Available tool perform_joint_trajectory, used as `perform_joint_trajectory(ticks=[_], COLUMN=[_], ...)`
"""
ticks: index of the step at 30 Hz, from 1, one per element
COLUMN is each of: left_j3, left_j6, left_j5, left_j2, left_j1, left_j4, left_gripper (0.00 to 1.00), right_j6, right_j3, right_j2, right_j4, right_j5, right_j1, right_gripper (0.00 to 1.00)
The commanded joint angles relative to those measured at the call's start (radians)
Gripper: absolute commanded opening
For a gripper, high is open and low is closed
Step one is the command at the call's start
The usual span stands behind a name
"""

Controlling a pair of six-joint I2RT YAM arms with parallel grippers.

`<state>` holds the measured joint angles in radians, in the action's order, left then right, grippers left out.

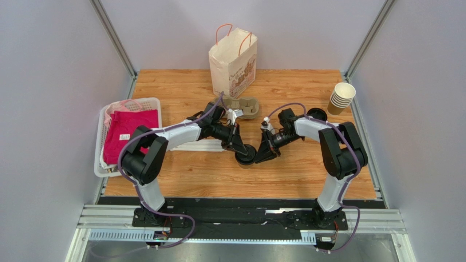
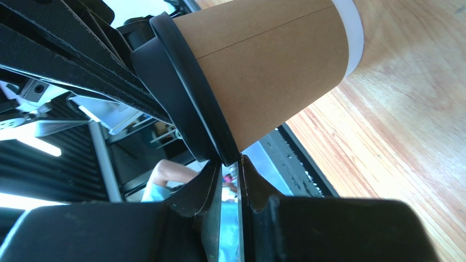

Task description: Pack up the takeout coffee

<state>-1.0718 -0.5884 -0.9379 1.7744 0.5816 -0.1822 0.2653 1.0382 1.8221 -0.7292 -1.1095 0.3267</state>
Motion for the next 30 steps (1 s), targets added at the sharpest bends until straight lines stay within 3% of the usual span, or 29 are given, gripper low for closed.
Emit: perform_joint_trajectory(ticks=[1,16,30], left_j3=[0.033,0.032,0.026], left_j6=[0.09,0.096,0.101], left_j5=[0.179,0.18,0.175], left_j2=[0.074,0.111,0.125], left_j1=[-0.006,-0.012,-0.014], left_j4=[-0.08,-0.082,-0.085], left_gripper=[0.0,0.0,0.0], right_j6=[-0.052,-0.051,-0.034], right_j3=[0.008,0.014,-0.001], right_j2=[0.086,0.14,0.193], right_j4=[0.077,0.082,0.132], right_j5=[0.189,0.362,0.418], right_j1=[0.012,0.011,0.012], right_gripper=[0.06,0.03,0.01])
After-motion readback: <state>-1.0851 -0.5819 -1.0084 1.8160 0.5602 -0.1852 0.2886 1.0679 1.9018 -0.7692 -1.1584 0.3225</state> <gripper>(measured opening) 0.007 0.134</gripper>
